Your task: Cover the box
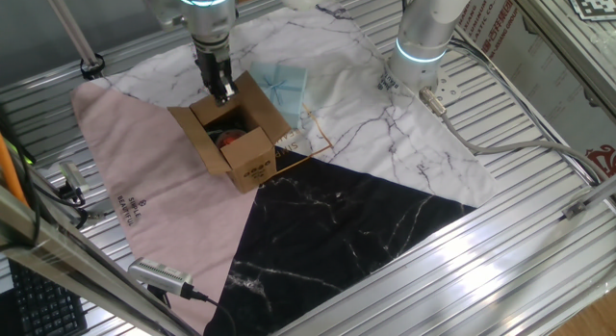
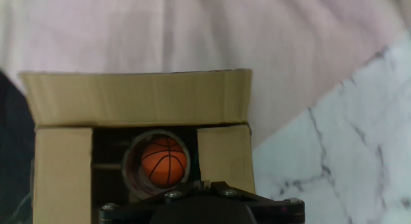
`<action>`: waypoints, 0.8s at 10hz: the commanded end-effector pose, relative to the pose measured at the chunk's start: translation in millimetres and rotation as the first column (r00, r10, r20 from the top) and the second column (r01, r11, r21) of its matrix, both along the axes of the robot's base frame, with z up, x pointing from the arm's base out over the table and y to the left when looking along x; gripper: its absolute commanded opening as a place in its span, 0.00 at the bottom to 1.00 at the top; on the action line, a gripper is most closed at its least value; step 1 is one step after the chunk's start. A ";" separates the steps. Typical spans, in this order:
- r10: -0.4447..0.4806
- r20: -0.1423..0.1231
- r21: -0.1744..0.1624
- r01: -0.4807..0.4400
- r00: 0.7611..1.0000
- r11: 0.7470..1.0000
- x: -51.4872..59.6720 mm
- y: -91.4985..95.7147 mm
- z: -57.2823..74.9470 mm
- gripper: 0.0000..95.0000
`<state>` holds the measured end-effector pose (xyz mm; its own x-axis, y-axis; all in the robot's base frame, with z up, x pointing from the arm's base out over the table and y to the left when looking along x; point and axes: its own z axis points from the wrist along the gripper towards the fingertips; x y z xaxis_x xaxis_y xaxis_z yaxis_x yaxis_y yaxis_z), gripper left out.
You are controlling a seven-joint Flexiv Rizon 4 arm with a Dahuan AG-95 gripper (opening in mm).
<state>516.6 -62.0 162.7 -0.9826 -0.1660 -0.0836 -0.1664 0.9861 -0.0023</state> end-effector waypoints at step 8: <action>0.223 0.056 0.115 -0.228 0.973 0.967 0.9 0.7 0.4 0.00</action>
